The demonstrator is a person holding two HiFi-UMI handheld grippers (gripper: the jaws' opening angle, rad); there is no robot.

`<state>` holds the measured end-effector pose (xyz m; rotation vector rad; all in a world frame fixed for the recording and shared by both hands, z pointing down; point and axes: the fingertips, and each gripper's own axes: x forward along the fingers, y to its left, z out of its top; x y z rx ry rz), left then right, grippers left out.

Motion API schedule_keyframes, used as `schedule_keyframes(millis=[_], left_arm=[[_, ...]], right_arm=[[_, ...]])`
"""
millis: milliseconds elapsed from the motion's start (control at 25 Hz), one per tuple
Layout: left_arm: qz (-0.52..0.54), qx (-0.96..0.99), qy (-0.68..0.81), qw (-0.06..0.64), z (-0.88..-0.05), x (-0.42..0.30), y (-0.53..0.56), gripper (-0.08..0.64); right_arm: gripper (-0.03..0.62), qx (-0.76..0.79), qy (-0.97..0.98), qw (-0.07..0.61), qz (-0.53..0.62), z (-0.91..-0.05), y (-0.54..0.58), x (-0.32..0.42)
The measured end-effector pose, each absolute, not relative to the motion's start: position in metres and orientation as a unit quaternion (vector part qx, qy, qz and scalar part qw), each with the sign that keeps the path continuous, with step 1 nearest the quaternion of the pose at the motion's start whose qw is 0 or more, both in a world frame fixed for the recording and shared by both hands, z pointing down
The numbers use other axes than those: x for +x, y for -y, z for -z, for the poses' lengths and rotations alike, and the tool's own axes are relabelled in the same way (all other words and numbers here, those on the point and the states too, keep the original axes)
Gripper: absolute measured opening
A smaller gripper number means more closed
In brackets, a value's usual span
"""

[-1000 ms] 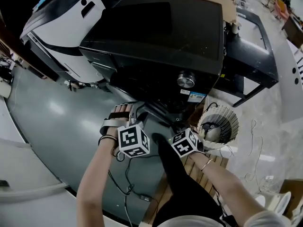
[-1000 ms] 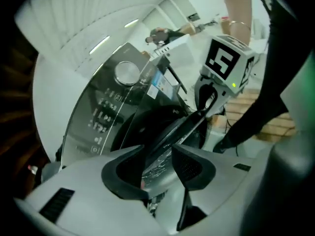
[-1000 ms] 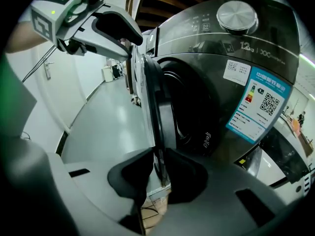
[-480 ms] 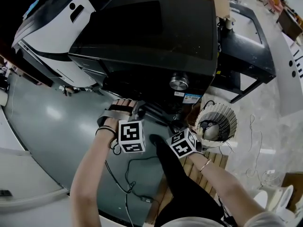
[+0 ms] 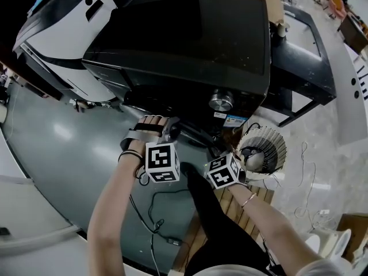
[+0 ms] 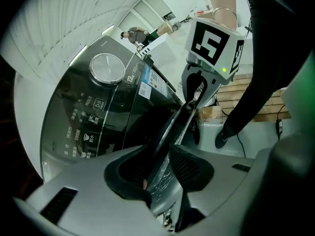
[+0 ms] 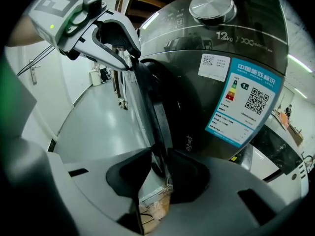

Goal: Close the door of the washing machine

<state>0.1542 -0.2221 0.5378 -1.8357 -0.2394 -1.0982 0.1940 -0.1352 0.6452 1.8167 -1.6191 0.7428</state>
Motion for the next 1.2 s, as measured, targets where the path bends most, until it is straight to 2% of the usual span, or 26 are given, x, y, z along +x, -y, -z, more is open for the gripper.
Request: schedule_keyframes(millis=[1200], left_arm=[[0.422, -0.787, 0.056, 0.447, -0.540, 0.179, 0.243, 0.163]], right_arm=[[0.141, 0.738, 0.536, 0.311, -0.266, -0.649, 0.158, 0.227]])
